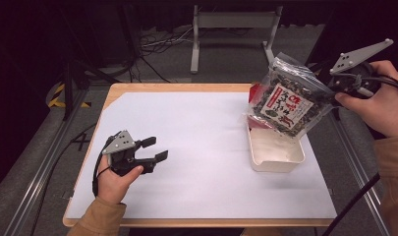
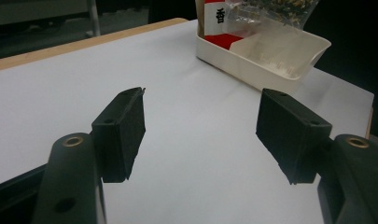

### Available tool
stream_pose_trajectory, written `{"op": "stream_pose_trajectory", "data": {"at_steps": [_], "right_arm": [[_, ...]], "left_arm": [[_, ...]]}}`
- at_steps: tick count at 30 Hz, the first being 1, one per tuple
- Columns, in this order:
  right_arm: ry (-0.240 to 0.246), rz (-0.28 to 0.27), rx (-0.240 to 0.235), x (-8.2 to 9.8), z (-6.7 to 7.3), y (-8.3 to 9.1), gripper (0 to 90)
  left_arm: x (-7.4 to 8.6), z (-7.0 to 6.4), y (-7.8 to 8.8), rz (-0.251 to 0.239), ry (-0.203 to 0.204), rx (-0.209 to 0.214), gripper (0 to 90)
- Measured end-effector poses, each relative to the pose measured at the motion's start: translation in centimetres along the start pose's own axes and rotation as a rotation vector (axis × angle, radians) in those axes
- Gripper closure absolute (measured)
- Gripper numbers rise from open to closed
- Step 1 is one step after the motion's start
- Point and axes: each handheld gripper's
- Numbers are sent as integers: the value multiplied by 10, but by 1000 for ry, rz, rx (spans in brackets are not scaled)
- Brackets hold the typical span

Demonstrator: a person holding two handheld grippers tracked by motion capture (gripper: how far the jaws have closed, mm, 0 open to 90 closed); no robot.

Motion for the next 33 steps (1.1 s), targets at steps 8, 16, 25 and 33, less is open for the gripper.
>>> {"op": "stream_pose_trajectory", "data": {"at_steps": [8, 16, 25, 33], "right_arm": [[7, 36, 9, 0, 2, -3, 791], [-40, 88, 26, -6, 11, -6, 791], [-111, 192, 3, -6, 14, -26, 791], [-115, 250, -23, -2, 10, -47, 792]], "left_arm": [[1, -1, -2, 4, 8, 2, 333], [2, 0, -2, 5, 11, 2, 333], [2, 0, -2, 5, 5, 4, 333], [3, 0, -4, 10, 11, 6, 331]]}}
Point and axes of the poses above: each handheld gripper's, and its own axes: y roughly backward along the jaws, x roughly out of its underside, z roughly to its left, and after that the axes turned 11 degrees about -x, right-handed
